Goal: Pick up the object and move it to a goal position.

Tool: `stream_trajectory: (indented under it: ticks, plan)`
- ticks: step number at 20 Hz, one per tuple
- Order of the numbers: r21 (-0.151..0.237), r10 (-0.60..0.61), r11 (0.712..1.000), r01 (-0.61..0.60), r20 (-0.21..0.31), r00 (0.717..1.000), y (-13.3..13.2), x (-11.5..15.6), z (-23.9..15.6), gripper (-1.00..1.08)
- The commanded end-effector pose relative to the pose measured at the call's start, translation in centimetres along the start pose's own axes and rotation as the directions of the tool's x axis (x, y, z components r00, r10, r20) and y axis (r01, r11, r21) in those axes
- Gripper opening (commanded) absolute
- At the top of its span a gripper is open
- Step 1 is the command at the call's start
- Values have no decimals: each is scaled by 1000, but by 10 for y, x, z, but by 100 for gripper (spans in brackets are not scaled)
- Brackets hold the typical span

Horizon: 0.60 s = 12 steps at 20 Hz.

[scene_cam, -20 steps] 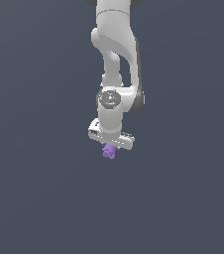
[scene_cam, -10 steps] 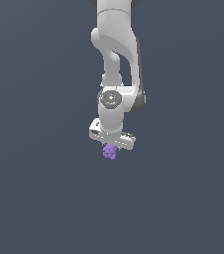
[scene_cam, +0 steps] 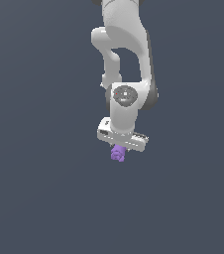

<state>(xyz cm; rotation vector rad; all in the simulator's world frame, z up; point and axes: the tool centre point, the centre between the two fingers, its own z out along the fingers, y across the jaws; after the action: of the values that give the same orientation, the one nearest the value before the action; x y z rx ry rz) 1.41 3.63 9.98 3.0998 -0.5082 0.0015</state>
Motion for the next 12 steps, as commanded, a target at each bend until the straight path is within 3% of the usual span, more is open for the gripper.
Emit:
stream_trajectory:
  ticks: [1, 12]
  plan:
    - [0, 0, 1000, 0, -1, 1000, -17, 4, -13, -100]
    - [0, 0, 1000, 0, 0, 1000, -94, 27, -69, -100]
